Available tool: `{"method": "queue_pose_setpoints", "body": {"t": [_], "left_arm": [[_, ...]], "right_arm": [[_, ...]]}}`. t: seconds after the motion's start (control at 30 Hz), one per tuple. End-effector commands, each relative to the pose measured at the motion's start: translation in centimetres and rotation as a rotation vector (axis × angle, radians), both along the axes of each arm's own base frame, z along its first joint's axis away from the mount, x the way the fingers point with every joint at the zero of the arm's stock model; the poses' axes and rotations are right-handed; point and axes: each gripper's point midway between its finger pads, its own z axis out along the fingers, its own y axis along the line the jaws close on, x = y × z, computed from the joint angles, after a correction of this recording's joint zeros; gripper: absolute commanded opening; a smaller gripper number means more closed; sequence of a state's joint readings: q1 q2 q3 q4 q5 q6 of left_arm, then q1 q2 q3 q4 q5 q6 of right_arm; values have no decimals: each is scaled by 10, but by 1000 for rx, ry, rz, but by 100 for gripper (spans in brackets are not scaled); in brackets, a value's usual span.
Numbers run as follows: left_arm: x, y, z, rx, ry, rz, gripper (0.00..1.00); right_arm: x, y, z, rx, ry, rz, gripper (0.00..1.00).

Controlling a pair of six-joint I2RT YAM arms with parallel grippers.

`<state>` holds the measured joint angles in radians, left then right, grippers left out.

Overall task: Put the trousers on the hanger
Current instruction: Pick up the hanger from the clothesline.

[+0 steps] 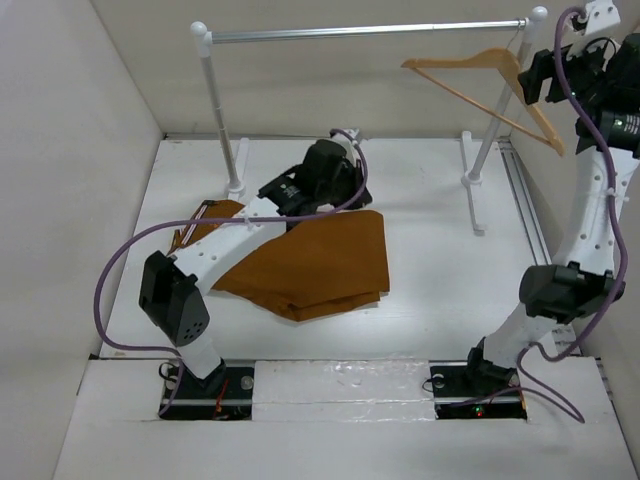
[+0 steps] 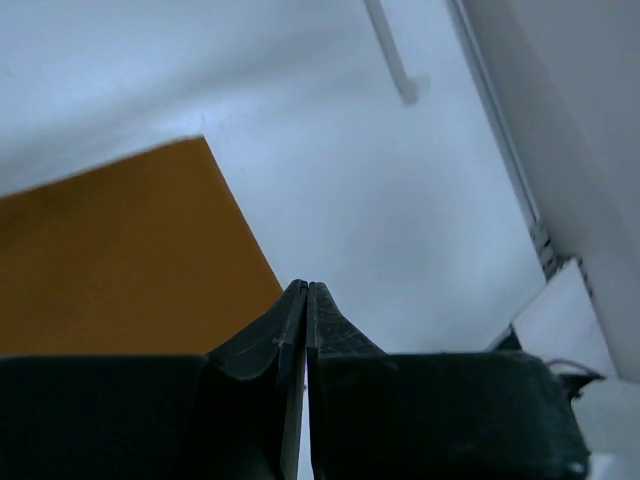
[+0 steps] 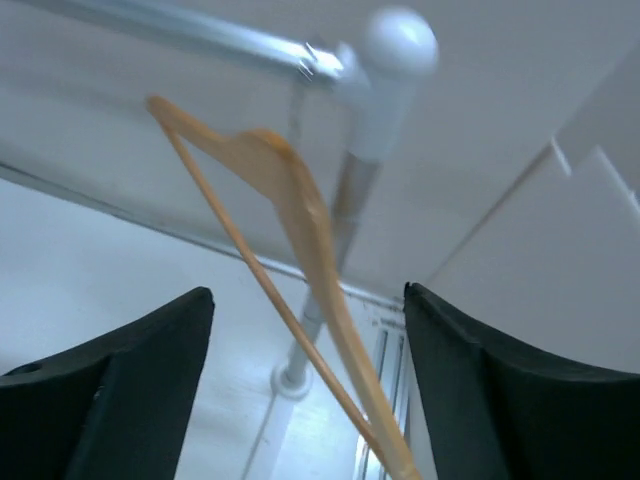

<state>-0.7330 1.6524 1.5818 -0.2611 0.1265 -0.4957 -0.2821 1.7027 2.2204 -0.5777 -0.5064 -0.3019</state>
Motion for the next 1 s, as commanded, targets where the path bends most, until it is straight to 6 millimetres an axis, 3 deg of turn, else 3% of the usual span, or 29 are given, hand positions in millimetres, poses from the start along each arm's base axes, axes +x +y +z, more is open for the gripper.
{"method": "queue_pose_setpoints", "body": {"t": [0.0, 0.03, 0.13, 0.2, 0.4, 0.47, 0.53, 0.6, 0.63, 0.67, 0.7, 0.73, 0.77, 0.8, 0.87, 0.97], "left_arm": [[-26, -8, -9, 23, 16, -97, 0], [-30, -9, -14, 39, 19, -112, 1], [-33, -8, -24, 53, 39, -116, 8], [-33, -8, -30, 61, 49, -118, 10], [-33, -6, -39, 87, 60, -121, 13], [-35, -4, -41, 92, 63, -121, 14], [-35, -4, -41, 91, 61, -119, 14], [-34, -2, -44, 88, 71, -118, 14], [-34, -2, -44, 87, 73, -119, 14], [-34, -3, -43, 83, 70, -121, 14], [-34, -3, -43, 82, 71, -120, 14], [-34, -3, -41, 79, 68, -120, 14], [-33, -4, -40, 77, 68, -120, 14], [-30, -1, -39, 72, 67, -110, 14], [-30, -2, -38, 68, 69, -108, 14], [-28, -4, -33, 61, 71, -104, 21]], "right_arm": [[5, -38, -33, 9, 105, 23, 85], [4, -32, -33, 16, 101, 109, 86], [9, -46, -63, 35, 152, 132, 89], [9, -53, -65, 30, 141, 124, 92], [16, -50, -104, 97, 218, 206, 91], [13, -37, -109, 97, 226, 256, 86], [14, -34, -126, 102, 260, 244, 77], [13, -23, -128, 85, 260, 250, 68], [14, -24, -133, 88, 270, 243, 68], [13, -12, -135, 89, 263, 276, 51], [13, -12, -135, 89, 263, 276, 51], [10, -7, -129, 83, 250, 278, 45], [12, 0, -124, 67, 227, 278, 27], [13, -1, -135, 67, 248, 233, 22], [9, 6, -117, 35, 192, 194, 12], [8, 17, -112, 19, 180, 123, 2]]}}
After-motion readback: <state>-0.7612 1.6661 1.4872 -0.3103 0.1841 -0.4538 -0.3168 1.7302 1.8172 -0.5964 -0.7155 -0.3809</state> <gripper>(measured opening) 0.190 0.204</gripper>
